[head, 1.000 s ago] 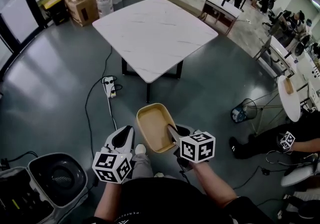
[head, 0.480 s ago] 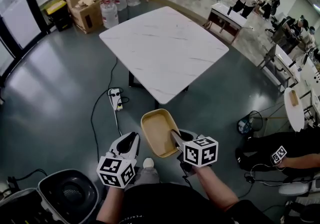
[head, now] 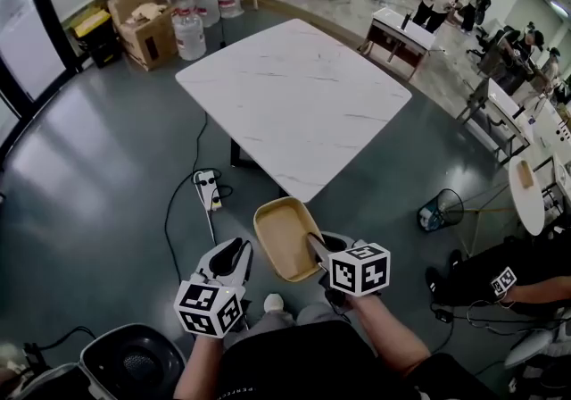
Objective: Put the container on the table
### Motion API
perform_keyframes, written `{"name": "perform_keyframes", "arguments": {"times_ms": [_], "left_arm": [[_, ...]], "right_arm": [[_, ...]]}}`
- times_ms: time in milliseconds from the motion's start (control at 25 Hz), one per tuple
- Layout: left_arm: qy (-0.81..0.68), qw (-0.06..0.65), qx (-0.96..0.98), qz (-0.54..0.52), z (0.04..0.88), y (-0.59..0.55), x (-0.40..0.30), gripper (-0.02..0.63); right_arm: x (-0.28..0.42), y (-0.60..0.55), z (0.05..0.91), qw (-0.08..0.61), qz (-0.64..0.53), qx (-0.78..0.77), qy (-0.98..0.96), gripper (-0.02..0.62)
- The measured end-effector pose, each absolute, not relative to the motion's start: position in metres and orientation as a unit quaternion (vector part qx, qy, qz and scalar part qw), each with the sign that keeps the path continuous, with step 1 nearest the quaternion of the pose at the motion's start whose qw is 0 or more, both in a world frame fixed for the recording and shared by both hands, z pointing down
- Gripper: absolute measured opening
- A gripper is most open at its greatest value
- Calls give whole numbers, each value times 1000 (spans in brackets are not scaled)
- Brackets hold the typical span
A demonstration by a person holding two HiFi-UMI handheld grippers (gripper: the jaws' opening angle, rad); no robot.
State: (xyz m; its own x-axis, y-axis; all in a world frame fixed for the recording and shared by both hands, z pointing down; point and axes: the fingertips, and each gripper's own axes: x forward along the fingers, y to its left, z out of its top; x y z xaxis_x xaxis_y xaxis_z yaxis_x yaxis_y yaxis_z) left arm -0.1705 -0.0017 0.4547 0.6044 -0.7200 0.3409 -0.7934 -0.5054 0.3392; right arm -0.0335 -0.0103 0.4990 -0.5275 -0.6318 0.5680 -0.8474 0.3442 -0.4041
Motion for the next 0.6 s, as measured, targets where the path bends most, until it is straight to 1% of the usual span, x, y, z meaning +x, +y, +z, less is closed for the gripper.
{"name": "perform_keyframes", "arguments": {"times_ms": [400, 600], "left_arm": [[-431, 238, 868, 64, 449, -25, -176, 77], [-422, 238, 873, 61, 444, -40, -167, 85]], "right_arm": [[-45, -44, 494, 161, 334, 456, -809, 12], [-35, -64, 494, 159, 334, 465, -805, 12]]}}
